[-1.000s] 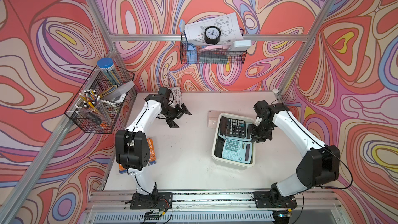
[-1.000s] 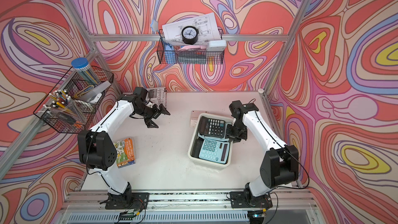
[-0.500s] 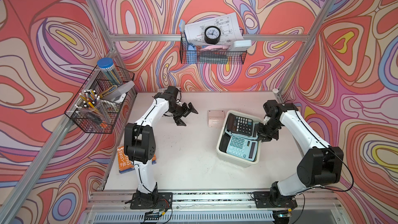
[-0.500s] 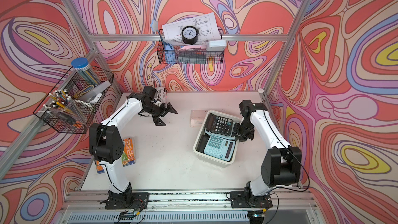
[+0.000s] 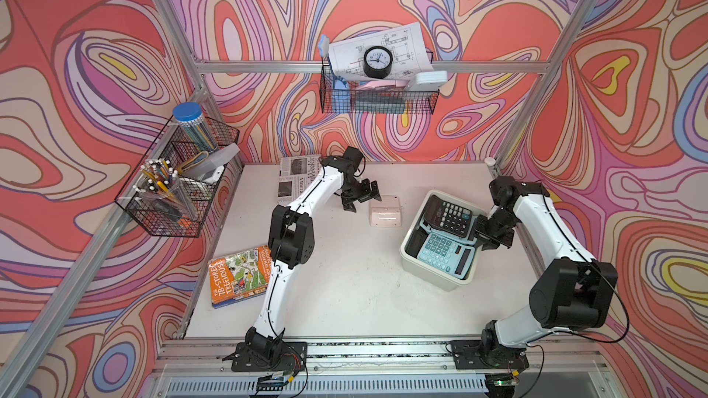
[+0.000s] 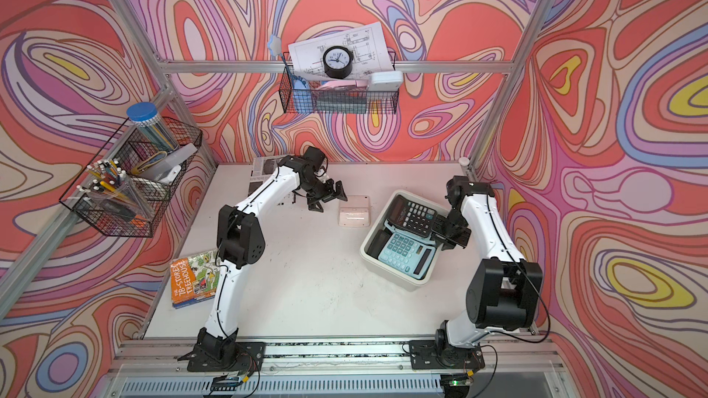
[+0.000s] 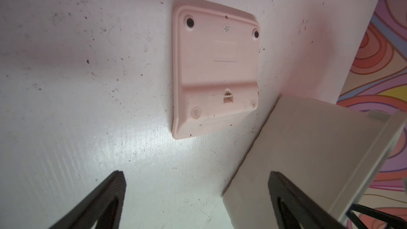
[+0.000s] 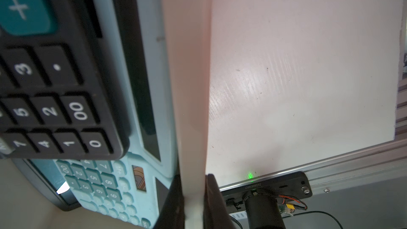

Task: Put the calculator in the storage box
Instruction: Move the storage box to the center of the board.

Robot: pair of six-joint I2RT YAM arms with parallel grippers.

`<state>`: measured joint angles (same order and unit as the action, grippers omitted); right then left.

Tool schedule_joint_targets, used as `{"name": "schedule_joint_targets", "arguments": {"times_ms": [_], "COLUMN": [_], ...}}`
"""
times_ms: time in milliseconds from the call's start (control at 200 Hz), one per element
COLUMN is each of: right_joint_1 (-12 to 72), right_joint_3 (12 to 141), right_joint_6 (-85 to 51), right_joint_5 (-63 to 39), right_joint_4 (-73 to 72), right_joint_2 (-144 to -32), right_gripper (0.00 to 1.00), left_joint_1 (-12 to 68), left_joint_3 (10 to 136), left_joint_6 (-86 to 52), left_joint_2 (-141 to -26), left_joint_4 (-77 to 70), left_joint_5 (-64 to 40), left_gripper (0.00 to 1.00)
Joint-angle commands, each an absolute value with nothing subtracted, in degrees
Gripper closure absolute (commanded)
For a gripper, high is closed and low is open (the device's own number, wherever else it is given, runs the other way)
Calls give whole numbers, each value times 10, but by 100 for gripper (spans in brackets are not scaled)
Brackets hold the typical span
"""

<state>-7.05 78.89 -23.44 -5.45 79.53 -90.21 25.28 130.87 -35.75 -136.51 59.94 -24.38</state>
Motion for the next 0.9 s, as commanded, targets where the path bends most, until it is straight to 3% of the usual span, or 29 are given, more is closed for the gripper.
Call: {"name": "schedule_joint_targets", "arguments": {"times_ms": [0,391,896], "right_joint_1": [-89,-97,-124], "right_joint_3": [793,838,960], "right_joint_6": [-258,-240,-226], "right_joint_5": [-45,-84,-63], "right_joint_4": [749,741,732], "right_joint_2": [-933,-976,-1083], "right_gripper": [100,100,100], "left_joint_1": [263,276,253], "left_joint_3": [1342,1438,1340], "left_joint_6": [-318,-301,-316], "left_joint_2": [-1395,-1508,-1426], "left_joint_4": [647,737,754], "left_joint_5": [-192,-148,-110], "left_gripper": [4,3,11]}}
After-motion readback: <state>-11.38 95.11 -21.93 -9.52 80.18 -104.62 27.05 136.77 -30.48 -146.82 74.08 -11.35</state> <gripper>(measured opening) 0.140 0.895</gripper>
